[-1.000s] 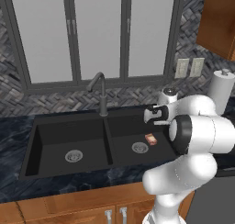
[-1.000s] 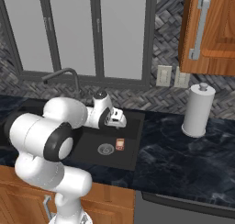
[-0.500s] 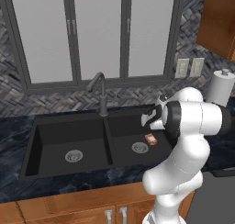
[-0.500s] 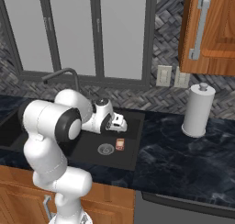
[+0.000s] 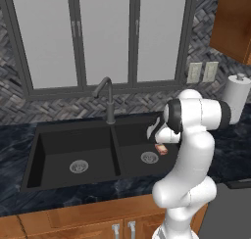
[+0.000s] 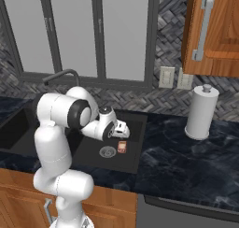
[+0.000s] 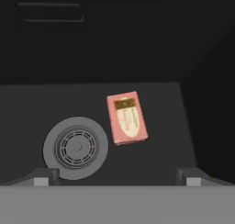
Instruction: Pick up the bar soap and soap dispenser from the sink, and place them back in the cabinet, and close the cabinet door.
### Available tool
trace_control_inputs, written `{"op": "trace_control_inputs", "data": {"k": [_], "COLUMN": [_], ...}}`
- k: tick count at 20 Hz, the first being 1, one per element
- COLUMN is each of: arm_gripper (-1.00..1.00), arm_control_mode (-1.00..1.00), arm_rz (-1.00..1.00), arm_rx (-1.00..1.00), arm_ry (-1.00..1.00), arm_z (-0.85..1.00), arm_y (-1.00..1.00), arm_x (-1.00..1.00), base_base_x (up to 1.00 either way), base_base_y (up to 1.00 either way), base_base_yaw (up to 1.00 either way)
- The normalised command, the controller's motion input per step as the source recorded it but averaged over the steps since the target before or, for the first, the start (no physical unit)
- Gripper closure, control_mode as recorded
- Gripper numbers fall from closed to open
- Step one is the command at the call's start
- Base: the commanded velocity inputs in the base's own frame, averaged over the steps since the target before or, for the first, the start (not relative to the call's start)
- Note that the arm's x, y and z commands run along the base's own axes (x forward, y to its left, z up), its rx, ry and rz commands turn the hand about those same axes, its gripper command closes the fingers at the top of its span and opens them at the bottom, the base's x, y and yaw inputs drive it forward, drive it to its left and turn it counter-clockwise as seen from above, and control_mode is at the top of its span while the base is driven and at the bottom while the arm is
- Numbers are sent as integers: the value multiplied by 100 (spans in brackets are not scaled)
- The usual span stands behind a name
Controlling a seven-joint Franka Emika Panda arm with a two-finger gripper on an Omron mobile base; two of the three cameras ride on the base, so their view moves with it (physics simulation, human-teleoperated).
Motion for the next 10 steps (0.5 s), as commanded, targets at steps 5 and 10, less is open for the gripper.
{"op": "trace_control_inputs", "data": {"k": [5, 10], "arm_gripper": [-100, -100], "arm_control_mode": [-100, -100], "arm_rz": [0, 1], "arm_rx": [0, 0], "arm_ry": [0, 0], "arm_z": [-23, -12], "arm_y": [-13, -19], "arm_x": [14, 10], "base_base_x": [0, 0], "base_base_y": [0, 0], "base_base_yaw": [0, 0]}}
